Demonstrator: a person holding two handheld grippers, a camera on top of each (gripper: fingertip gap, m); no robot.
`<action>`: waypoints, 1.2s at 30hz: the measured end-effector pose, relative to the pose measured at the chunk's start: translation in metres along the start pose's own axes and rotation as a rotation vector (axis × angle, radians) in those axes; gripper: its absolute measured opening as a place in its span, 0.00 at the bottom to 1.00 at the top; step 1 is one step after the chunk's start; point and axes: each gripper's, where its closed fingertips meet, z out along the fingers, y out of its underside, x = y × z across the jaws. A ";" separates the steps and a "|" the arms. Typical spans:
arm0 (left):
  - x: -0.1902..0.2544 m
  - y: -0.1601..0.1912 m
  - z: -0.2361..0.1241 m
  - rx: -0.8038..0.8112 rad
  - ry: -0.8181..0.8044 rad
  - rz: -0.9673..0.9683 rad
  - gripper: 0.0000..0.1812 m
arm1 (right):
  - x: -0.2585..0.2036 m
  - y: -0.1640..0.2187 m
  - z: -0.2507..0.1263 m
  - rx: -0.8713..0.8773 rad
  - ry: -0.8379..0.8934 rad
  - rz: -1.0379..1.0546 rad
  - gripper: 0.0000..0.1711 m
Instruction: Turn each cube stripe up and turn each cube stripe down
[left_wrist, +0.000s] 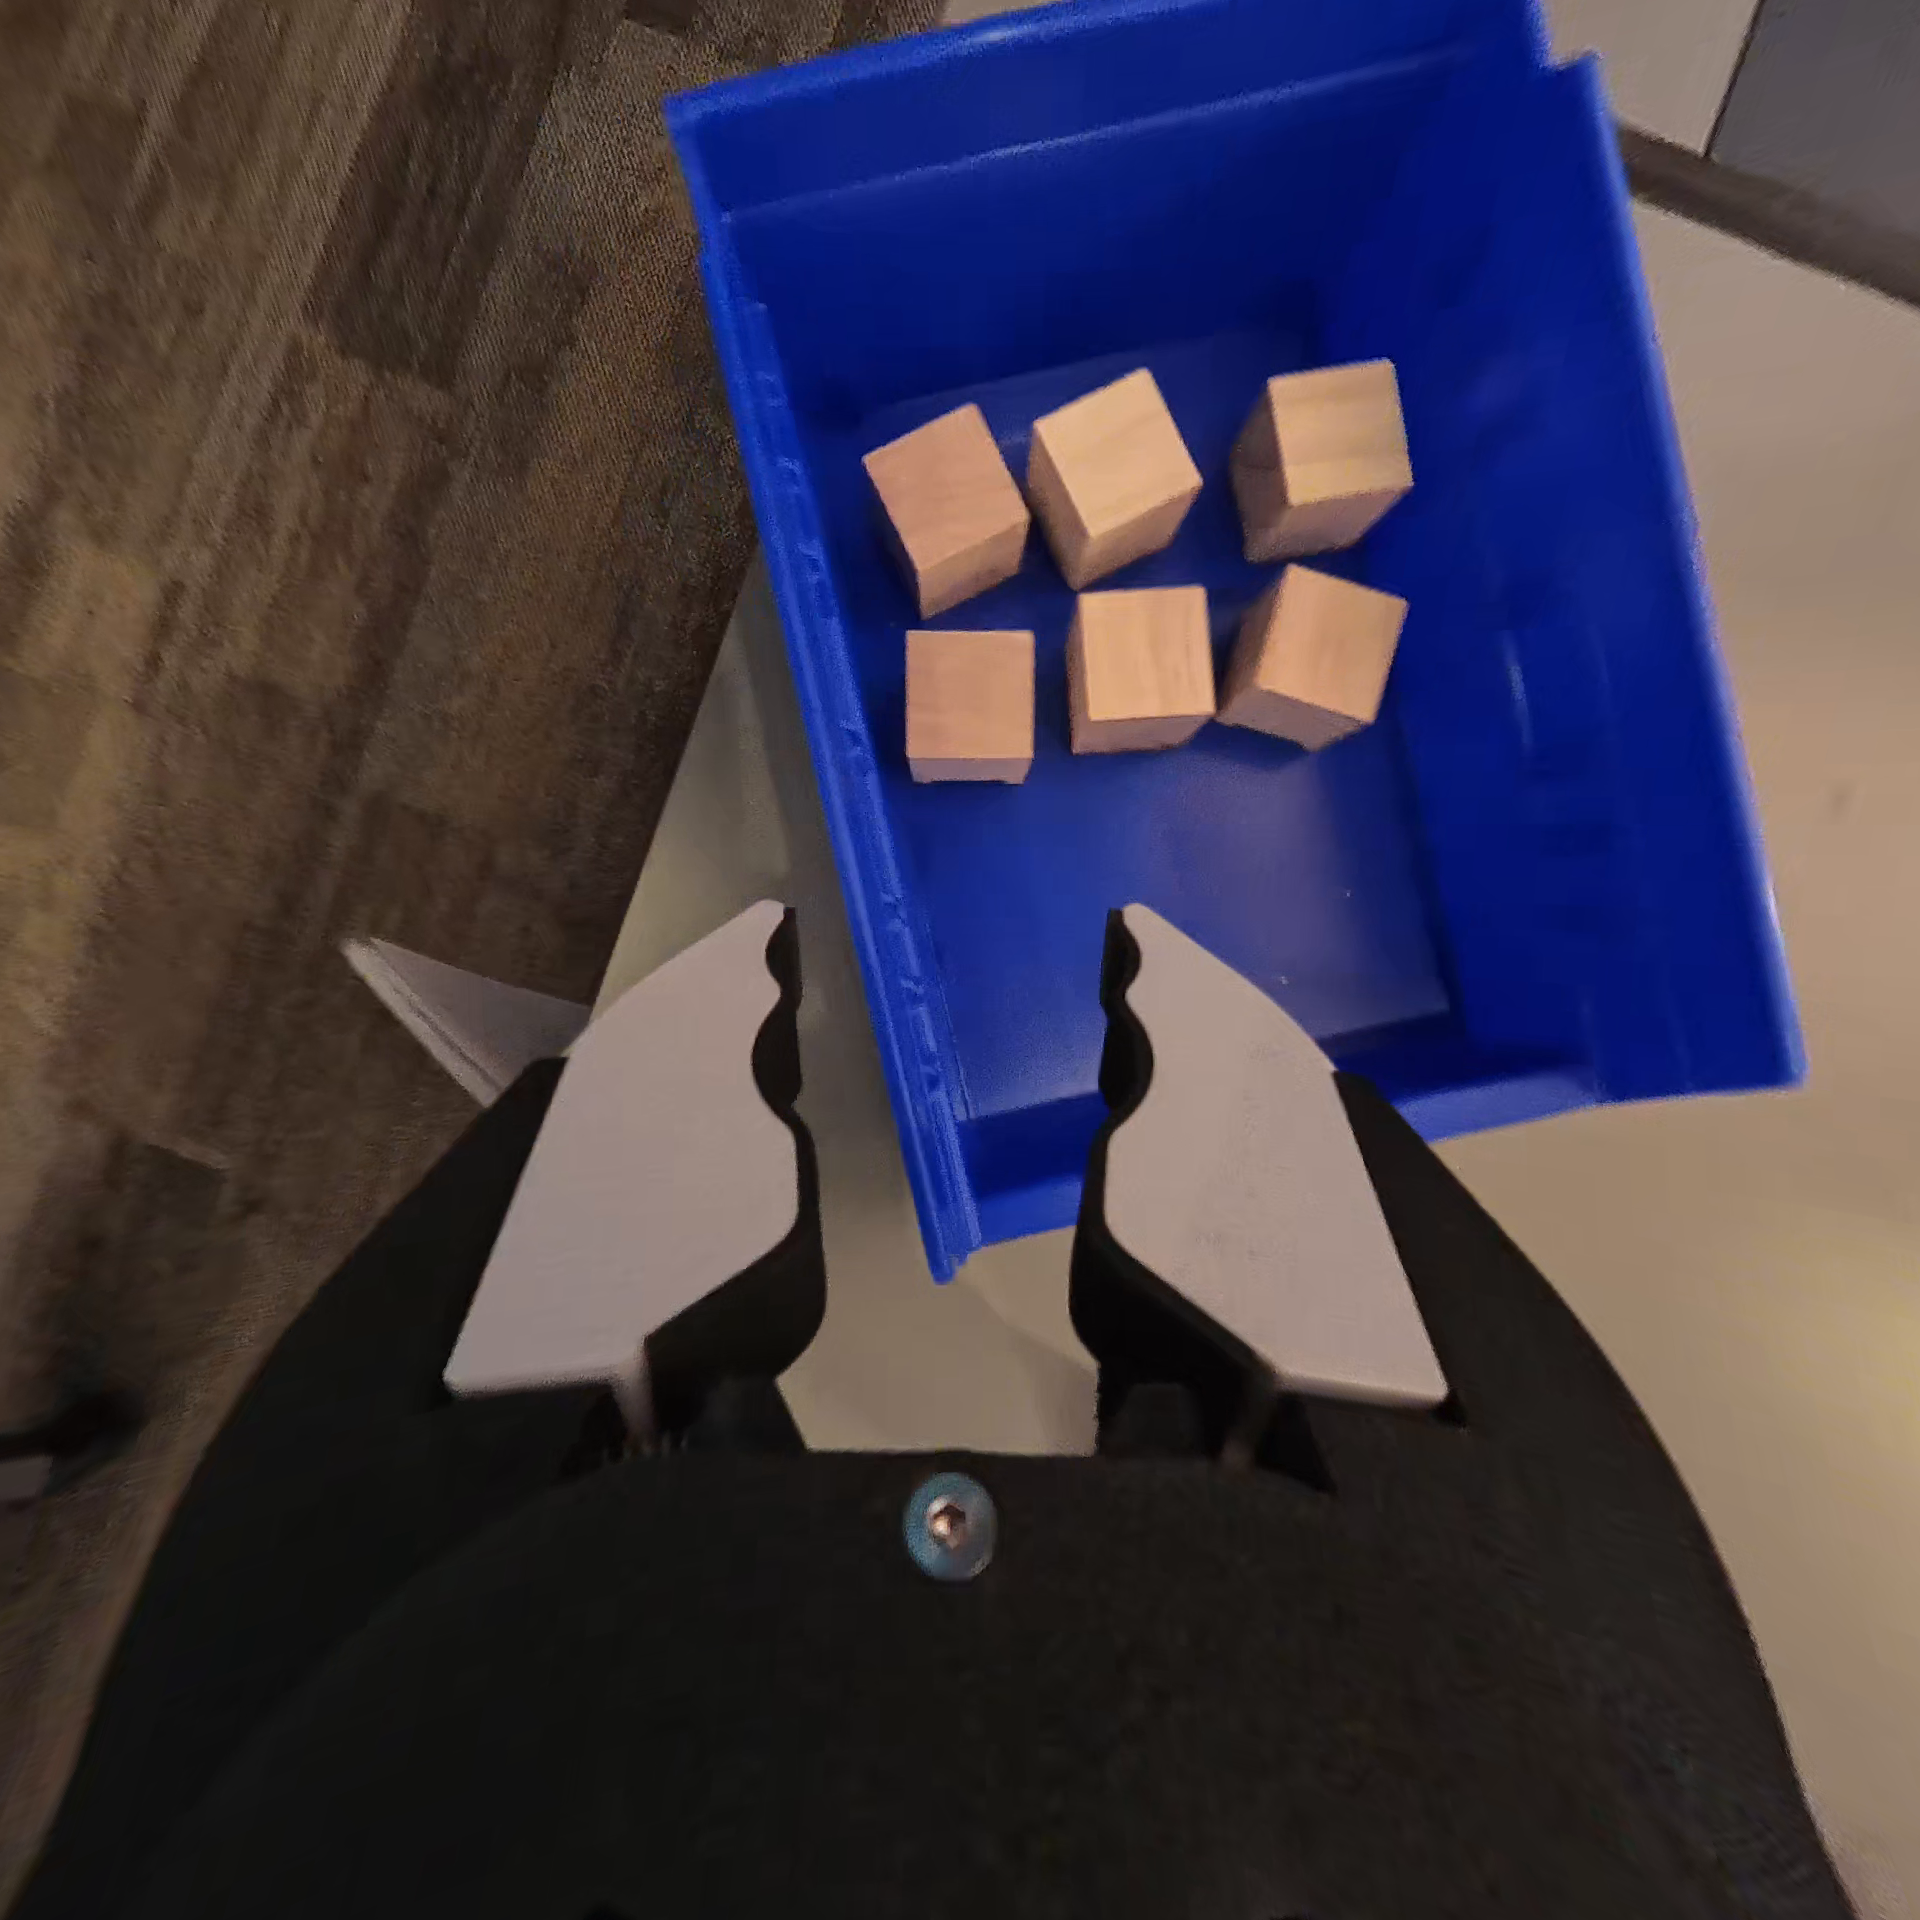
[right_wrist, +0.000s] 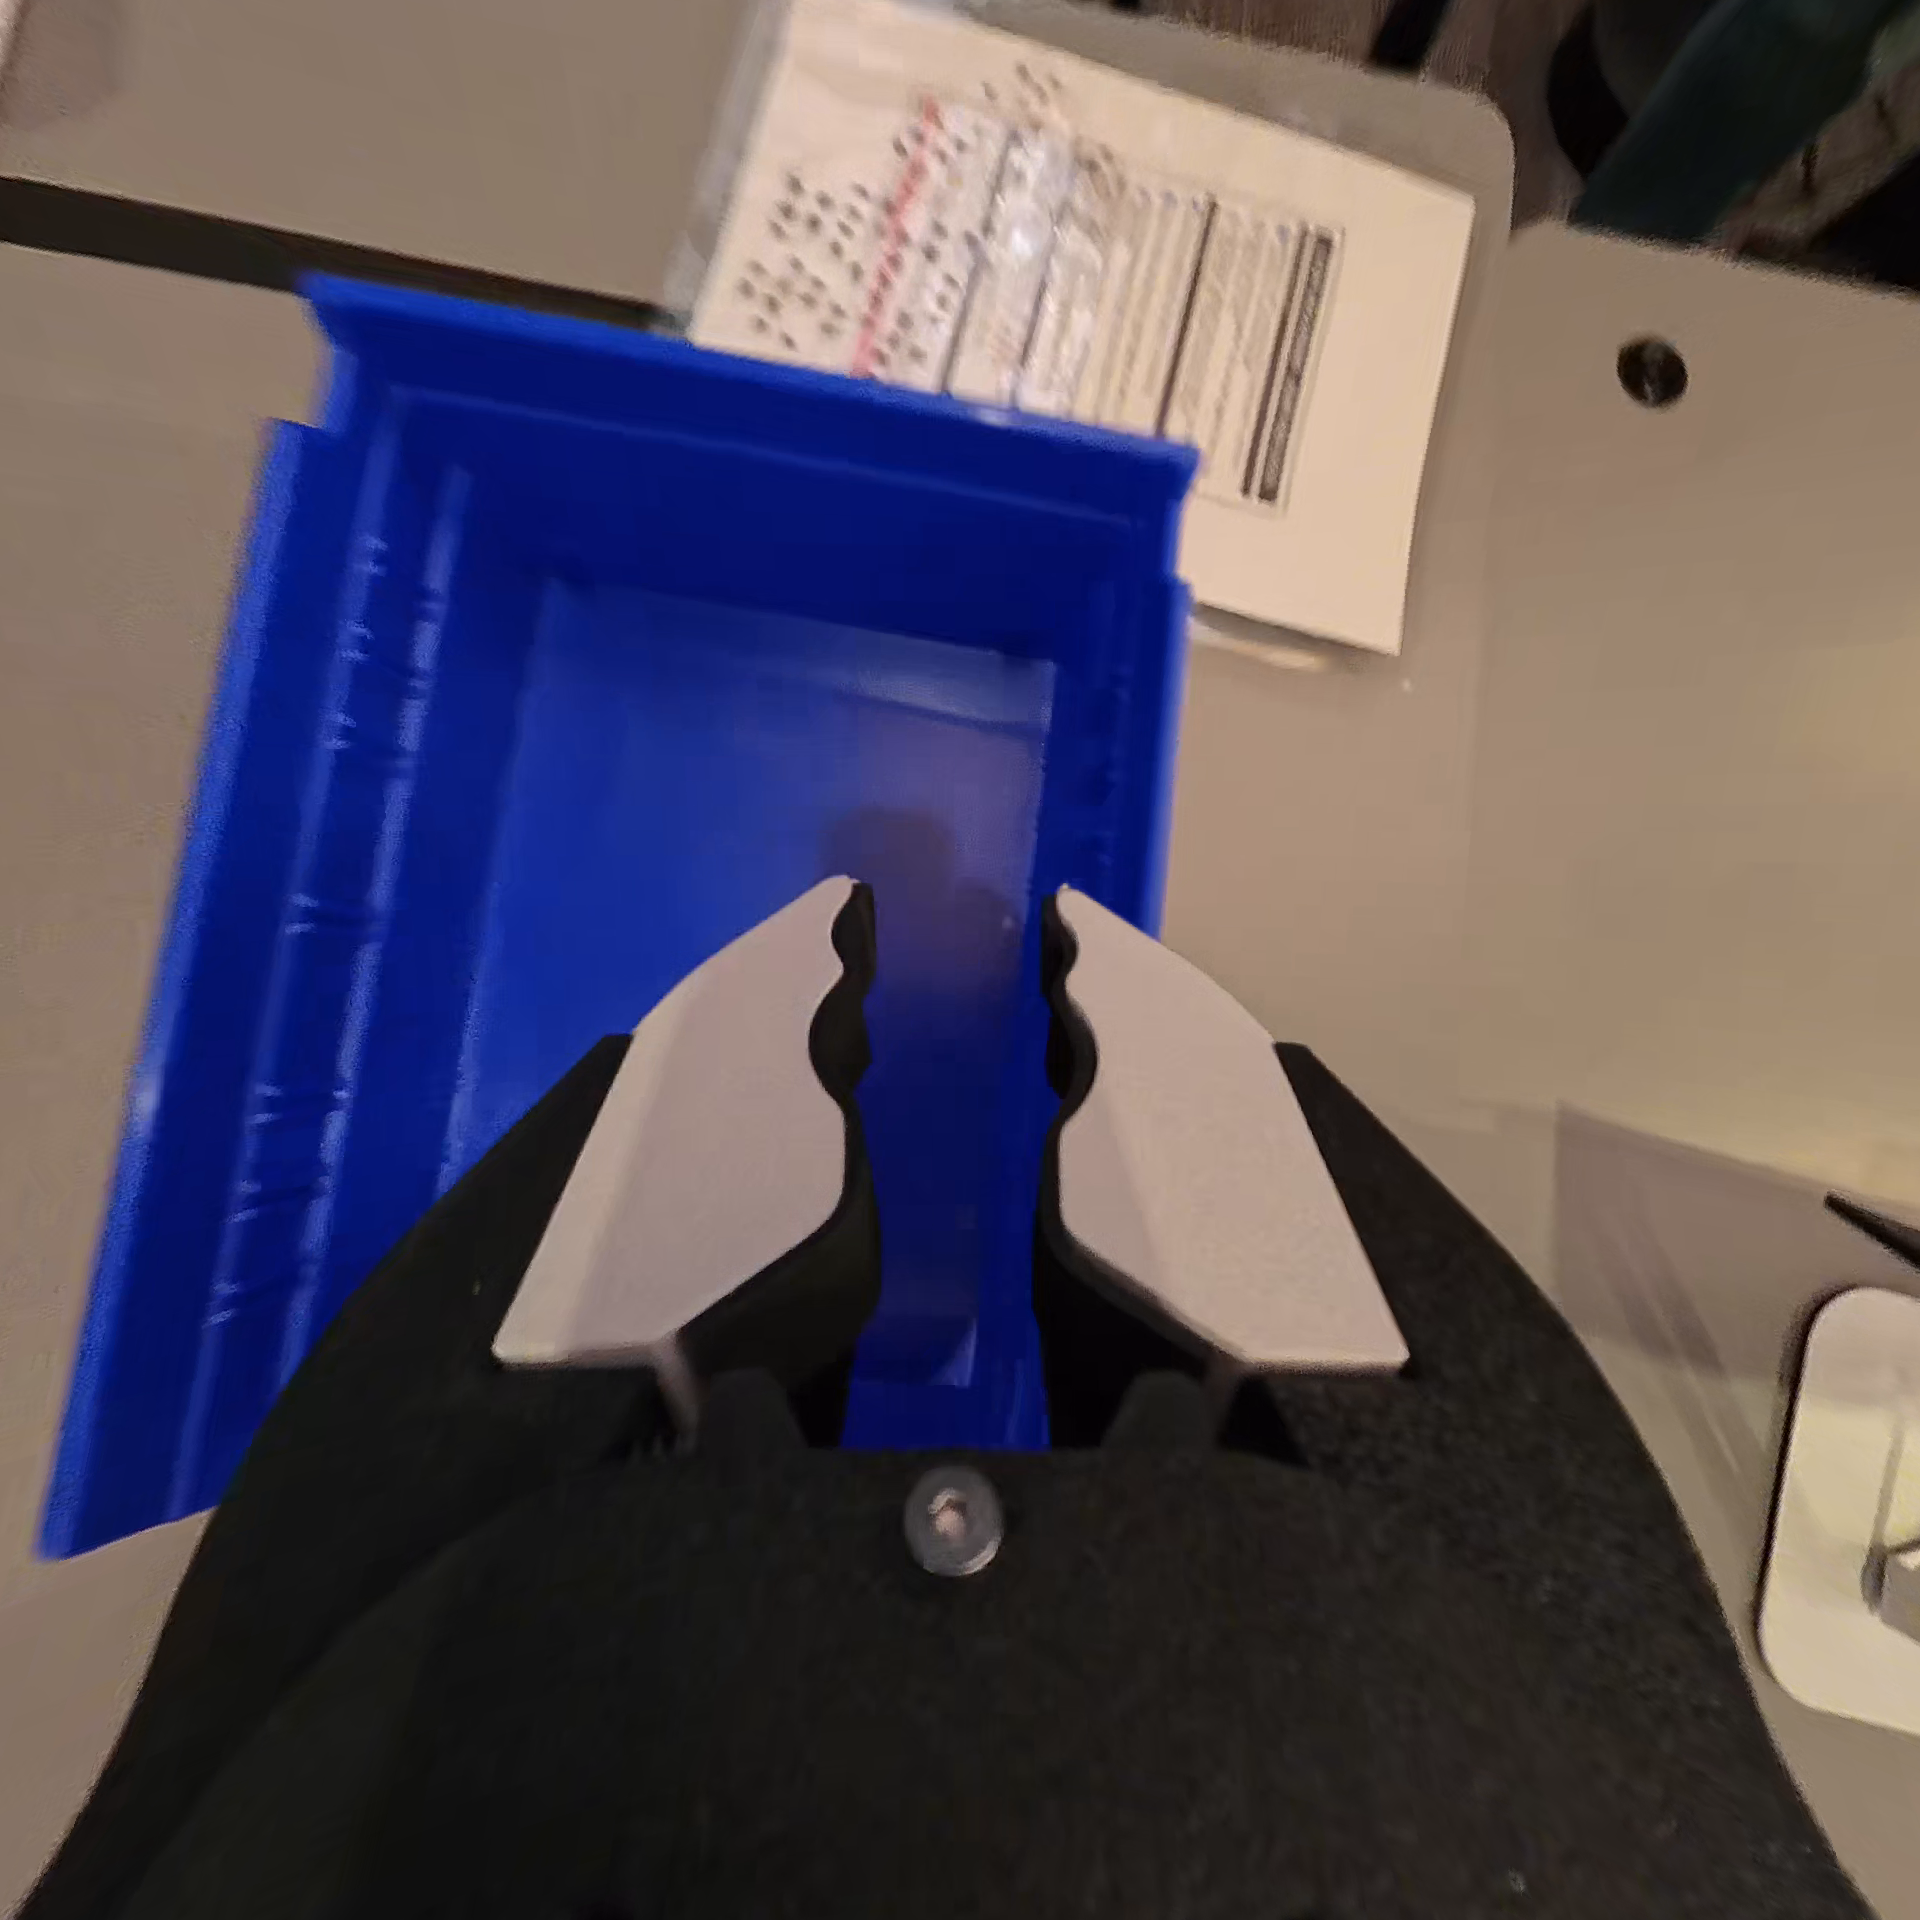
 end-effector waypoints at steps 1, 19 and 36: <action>-0.006 -0.001 0.007 0.004 0.008 -0.027 0.31 | -0.009 -0.009 -0.005 0.025 0.001 -0.021 0.18; -0.018 0.051 0.093 -0.370 0.089 0.092 0.05 | -0.121 -0.056 -0.010 0.130 -0.127 -0.270 0.17; 0.020 0.026 0.109 -0.253 0.191 0.380 0.08 | -0.093 -0.039 0.004 0.058 -0.034 -0.205 0.17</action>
